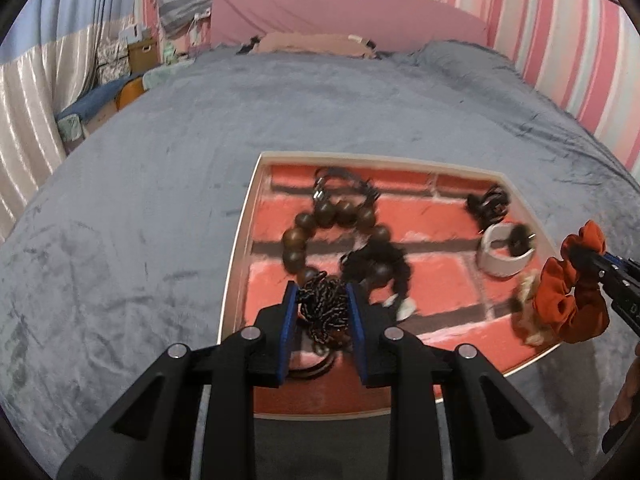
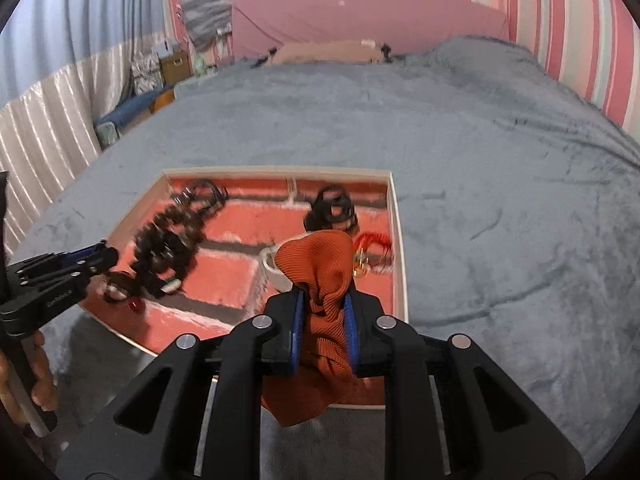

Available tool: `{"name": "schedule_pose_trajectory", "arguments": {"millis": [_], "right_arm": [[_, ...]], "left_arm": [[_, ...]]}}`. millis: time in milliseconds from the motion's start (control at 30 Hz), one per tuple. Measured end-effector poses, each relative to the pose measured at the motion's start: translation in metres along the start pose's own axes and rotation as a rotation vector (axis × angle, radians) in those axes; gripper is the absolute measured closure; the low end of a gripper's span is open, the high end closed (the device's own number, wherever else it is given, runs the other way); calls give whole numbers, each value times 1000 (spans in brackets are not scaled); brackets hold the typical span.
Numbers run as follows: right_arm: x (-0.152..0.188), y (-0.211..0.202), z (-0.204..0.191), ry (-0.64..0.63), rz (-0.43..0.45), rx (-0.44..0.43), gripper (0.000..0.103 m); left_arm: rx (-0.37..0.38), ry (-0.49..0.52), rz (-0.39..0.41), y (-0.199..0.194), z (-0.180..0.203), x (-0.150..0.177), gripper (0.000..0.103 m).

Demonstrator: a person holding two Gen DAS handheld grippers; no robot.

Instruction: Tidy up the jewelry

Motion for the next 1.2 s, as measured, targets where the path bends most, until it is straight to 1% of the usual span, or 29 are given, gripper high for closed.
{"name": "schedule_pose_trajectory", "arguments": {"millis": [67, 100, 133, 167, 200, 233, 267, 300, 333, 400, 500, 533, 600, 633, 700, 733, 800, 900, 967, 1067, 1200], "right_arm": [[10, 9, 0, 4, -20, 5, 83], [15, 12, 1, 5, -30, 5, 81], [19, 16, 1, 4, -43, 6, 74], [21, 18, 2, 3, -47, 10, 72], [21, 18, 2, 1, -46, 10, 65], [21, 16, 1, -3, -43, 12, 55], [19, 13, 2, -6, -35, 16, 50], [16, 9, 3, -8, -21, 21, 37], [14, 6, 3, -8, -9, 22, 24], [6, -5, 3, -17, 26, 28, 19], [-3, -19, 6, -14, 47, 34, 14], [-6, -27, 7, -9, 61, 38, 9], [-10, -44, 10, -5, 92, 55, 4], [-11, -58, 10, -3, 112, 59, 4], [-10, -76, 10, -4, 129, 64, 4], [-8, -91, 8, -14, 138, 73, 4], [-5, -112, 4, -27, 150, 82, 4], [7, -156, -7, -31, 170, 86, 4], [15, -181, -15, -32, 181, 88, 4], [26, -217, -28, -30, 201, 91, 4], [41, -265, -48, -23, 221, 85, 4]], "left_arm": [[-18, -8, -5, 2, -6, 5, 78], [-21, -11, -11, 4, -8, 6, 77], [-22, -13, -18, 4, -9, 6, 77], [-22, -13, -22, 4, -10, 7, 77], [-34, -5, -26, 4, -12, 8, 73], [-37, -1, -29, 3, -12, 9, 69], [-47, 3, -25, 2, -12, 8, 58], [-57, 3, -16, -1, -13, 7, 49], [-57, 2, -5, -5, -13, 6, 46], [-48, -4, 10, -14, -12, 3, 38], [-40, -7, 40, -31, -10, -4, 33], [-38, -8, 53, -39, -9, -7, 32], [-43, -11, 77, -55, -9, -11, 25], [-42, -14, 94, -67, -10, -12, 23], [-71, -16, 131, -92, -13, -13, 15], [-77, -18, 142, -102, -15, -13, 14], [-70, -28, 160, -128, -18, -9, 10], [-97, -40, 180, -168, -25, 0, 8], [-90, -41, 201, -195, -27, 9, 8], [-125, -10, 241, -243, -27, 23, 7], [-151, 6, 279, -293, -27, 40, 5]]}}
Point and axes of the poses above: each gripper's, at about its wrist camera, not at the fingertips, and y roughly the way its jaws point, z to its right, x to its underside, the point moved 4 cm from there along y, roughly the way its jaws point, and after that the axes turned 15 degrees about z, right-handed, at the moved point
